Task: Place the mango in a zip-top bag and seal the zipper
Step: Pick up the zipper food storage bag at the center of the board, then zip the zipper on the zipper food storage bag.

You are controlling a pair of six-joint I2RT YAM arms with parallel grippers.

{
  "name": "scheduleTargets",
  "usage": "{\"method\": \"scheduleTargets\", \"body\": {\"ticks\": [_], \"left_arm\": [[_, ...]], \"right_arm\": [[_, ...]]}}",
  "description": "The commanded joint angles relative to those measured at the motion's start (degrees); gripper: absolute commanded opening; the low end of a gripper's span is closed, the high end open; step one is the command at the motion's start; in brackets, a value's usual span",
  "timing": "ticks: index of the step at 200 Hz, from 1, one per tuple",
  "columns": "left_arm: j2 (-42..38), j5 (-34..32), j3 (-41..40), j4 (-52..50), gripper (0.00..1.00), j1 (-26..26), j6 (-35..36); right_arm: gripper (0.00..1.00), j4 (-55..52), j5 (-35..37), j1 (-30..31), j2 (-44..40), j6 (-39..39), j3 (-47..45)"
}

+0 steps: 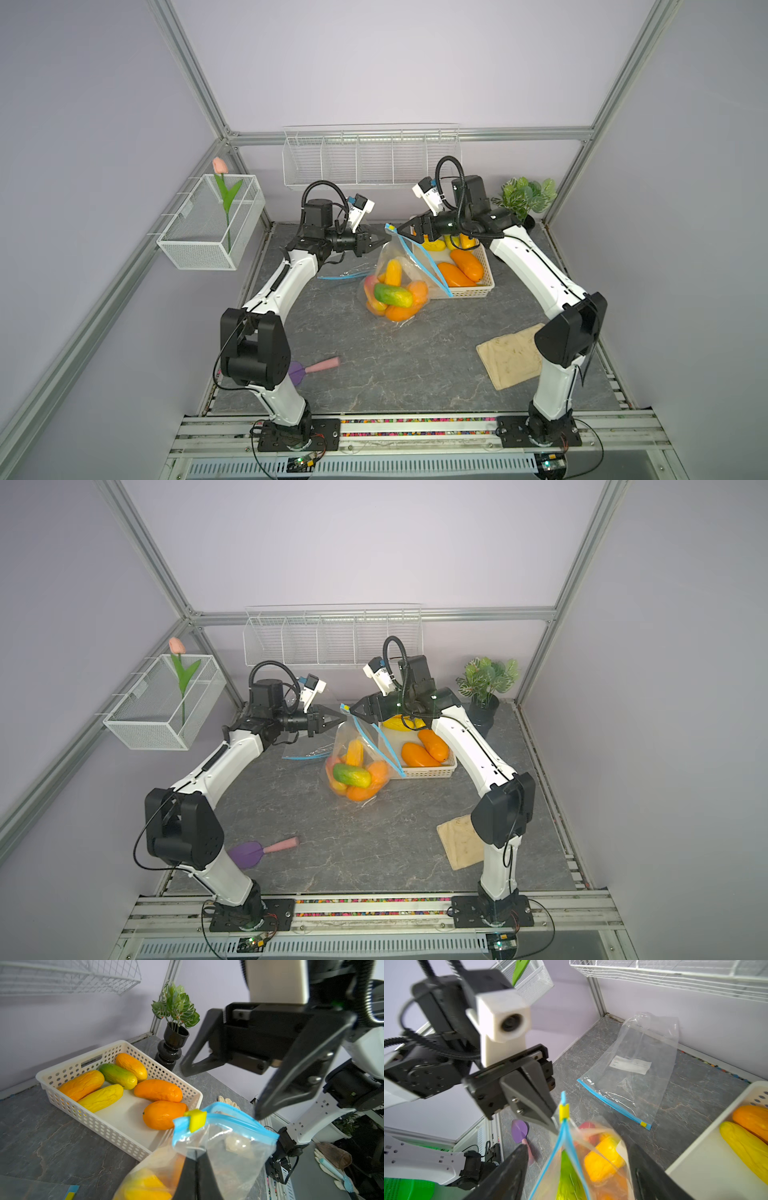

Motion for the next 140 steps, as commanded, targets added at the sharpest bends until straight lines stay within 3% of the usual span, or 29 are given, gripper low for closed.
{"method": "scheduleTargets", "body": {"ticks": [1, 46, 140], "left_arm": [[-3.0, -1.0, -0.8, -0.8, 0.00, -0.4, 3.5], [-4.2, -2.8, 0.1, -5.4, 0.00, -0.6, 6.3], [-6.5, -5.2, -0.3, -7.2, 0.00, -1.7, 7.8]], "right_arm": [[0.72, -4.4, -5.9, 1.4, 2.0, -3.0, 3.3], [0.57, 2.4, -9.3, 2.2, 0.5, -0.4, -0.2], [0.35, 6.4, -4.9, 3.3, -1.5, 0.5, -2.1]]}}
